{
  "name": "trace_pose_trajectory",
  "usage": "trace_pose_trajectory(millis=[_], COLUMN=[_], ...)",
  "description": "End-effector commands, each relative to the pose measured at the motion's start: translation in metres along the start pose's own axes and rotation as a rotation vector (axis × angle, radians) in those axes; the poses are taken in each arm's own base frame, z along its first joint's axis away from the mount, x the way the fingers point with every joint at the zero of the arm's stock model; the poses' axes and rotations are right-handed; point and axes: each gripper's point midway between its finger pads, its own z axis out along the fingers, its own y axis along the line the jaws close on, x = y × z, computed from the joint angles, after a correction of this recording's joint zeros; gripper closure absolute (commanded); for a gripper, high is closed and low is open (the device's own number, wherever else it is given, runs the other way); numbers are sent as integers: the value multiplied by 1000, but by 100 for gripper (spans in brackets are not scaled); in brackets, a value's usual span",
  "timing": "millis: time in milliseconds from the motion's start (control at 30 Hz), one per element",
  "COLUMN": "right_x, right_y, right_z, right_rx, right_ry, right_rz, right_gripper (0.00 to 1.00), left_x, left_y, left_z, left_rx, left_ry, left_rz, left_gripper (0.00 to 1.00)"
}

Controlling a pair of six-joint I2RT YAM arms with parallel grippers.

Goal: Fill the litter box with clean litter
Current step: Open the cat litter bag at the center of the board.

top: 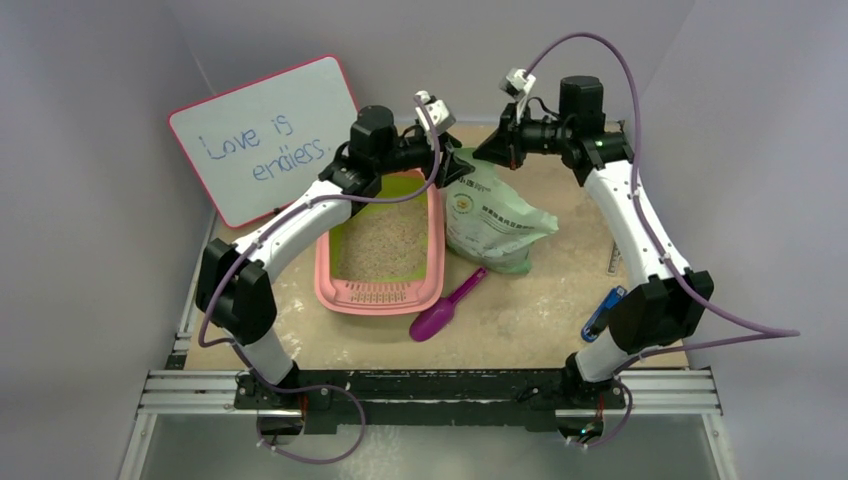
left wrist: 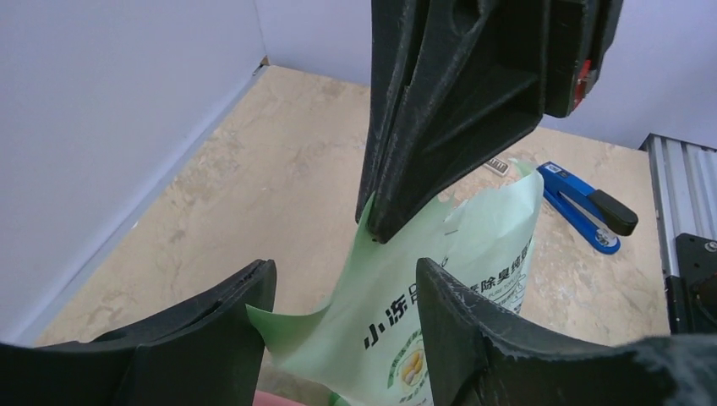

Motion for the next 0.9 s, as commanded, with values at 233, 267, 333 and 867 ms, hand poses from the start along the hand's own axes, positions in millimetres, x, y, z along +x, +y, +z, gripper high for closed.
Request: trace_pose_trajectory(millis=[233,267,333,867], right_x=[-55,-58,-61,123], right_y=[9,11,10,-26], right_z=[-15,-17,-23,-148], right_rx=[111,114,167,839], right_ry=[-94,-104,-126,-7], right_rz=[-122,-117,-82,703], right_gripper=[100,97,75,25], left_x=[-37,-35,-35,-56], left_y=[-19,-19,-18,-9], left_z=[-4,-4,-5,-20], left_rx=[86,86,79,-31], left_ry=[-70,-62,-58,-125], left_rz=[113,115,123,172], left_gripper=[99,100,100,100])
